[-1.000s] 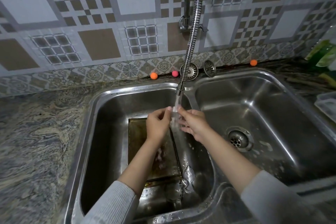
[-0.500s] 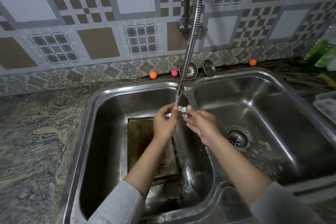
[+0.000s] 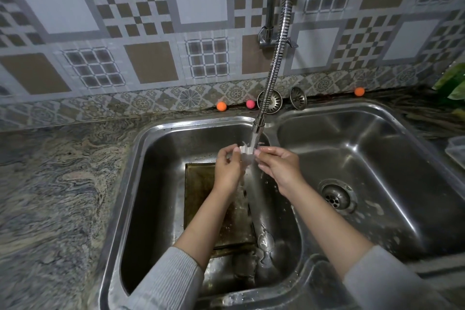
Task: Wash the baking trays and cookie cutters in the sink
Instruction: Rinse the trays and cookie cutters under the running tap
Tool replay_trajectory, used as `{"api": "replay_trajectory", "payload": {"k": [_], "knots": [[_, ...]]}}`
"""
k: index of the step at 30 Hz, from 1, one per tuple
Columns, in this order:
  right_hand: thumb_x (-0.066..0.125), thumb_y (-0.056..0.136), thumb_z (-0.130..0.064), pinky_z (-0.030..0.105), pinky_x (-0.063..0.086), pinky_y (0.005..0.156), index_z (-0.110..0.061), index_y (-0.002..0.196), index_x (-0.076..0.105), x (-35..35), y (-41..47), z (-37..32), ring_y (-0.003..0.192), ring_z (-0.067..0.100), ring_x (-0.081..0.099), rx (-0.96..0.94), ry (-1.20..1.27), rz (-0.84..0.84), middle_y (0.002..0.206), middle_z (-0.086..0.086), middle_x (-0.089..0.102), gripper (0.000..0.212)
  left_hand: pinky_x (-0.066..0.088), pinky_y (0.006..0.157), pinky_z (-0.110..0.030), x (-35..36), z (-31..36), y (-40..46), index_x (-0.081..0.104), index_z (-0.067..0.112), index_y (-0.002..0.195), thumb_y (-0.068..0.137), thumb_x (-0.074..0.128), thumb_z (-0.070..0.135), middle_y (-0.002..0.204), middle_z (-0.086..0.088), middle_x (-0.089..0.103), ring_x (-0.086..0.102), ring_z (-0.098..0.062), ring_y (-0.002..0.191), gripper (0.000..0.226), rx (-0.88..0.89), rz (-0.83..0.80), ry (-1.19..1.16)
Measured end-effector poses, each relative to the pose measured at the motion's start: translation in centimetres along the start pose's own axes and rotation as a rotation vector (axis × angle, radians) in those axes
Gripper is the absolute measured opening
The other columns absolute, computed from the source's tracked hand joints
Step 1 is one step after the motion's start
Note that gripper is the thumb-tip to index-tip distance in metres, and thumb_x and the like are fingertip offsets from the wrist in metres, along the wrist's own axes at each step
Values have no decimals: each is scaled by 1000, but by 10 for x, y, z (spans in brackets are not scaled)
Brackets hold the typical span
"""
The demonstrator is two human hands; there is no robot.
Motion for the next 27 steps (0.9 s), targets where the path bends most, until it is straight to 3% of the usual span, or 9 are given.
{"api": "replay_trajectory", "payload": {"k": [4, 6, 10, 14, 16, 19, 22, 25, 27], "knots": [[71, 79, 0, 8, 48, 56, -7, 87, 69, -1, 0, -9, 69, 5, 62, -97, -90, 12, 80, 1, 68, 10, 38, 59, -25, 6, 2, -5, 58, 17, 83, 99, 44, 38, 63, 4, 55, 57, -8, 59, 30, -61, -128, -108], [72, 79, 0, 5, 44, 53, -2, 92, 70, -2, 1, -8, 63, -1, 61, -138, -135, 4, 78, -2, 67, 13, 42, 62, -30, 8, 1, -6, 59, 17, 79, 98, 44, 42, 51, 8, 49, 60, -7, 57, 35, -53, -164, -64], [74, 77, -3, 9, 45, 55, -13, 82, 69, 2, 0, -3, 63, 1, 63, -145, -140, -59, 80, 0, 69, 12, 46, 91, -39, 7, -2, -9, 62, 18, 89, 101, 41, 31, 91, -3, 70, 66, -20, 97, 28, -73, -139, -69], [75, 75, 1, 34, 55, 77, -9, 79, 67, 1, 3, 3, 78, 26, 63, -97, -105, -71, 87, 18, 70, 13, 43, 75, -25, 1, -9, -10, 55, 10, 126, 102, 37, 24, 118, -8, 63, 59, -14, 106, 32, -116, -186, -117], [78, 71, 2, 38, 55, 83, -8, 83, 65, -1, 5, 3, 83, 26, 66, -72, -157, -113, 87, 16, 69, 20, 44, 70, -24, -4, -11, -9, 46, 7, 133, 102, 36, 14, 113, -8, 63, 60, -14, 98, 33, -159, -191, -180], [80, 68, -1, 32, 56, 78, -6, 91, 64, 0, 9, 1, 81, 20, 66, -3, -281, -218, 87, 10, 68, 29, 50, 61, -22, -5, -11, -9, 39, 4, 136, 99, 30, -1, 104, -11, 62, 61, -18, 87, 38, -203, -219, -273], [86, 64, -8, 40, 54, 83, -10, 85, 64, -2, 14, -1, 83, 22, 65, 33, -423, -241, 88, 12, 69, 30, 52, 57, -20, -2, -12, -10, 34, 0, 138, 97, 27, -6, 104, -15, 60, 60, -20, 86, 41, -216, -242, -308], [86, 63, -6, 39, 54, 83, -7, 87, 62, -2, 17, -8, 83, 23, 64, 15, -484, -271, 89, 16, 68, 33, 52, 79, -25, 4, -12, -8, 30, -2, 141, 97, 33, -6, 112, -18, 60, 61, -23, 97, 44, -220, -242, -304], [83, 65, -1, 34, 53, 82, -1, 96, 62, -4, 19, -15, 82, 21, 64, -33, -492, -277, 87, 13, 66, 38, 50, 84, -27, 8, -13, -2, 30, 1, 143, 98, 38, -1, 124, -20, 58, 59, -26, 108, 45, -213, -208, -282]]}}
Point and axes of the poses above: each hand's wrist, its own y-axis towards the middle knuckle, its own x-axis out of the palm, z = x × y, the point moved 4 cm from there along y, towards the middle knuckle
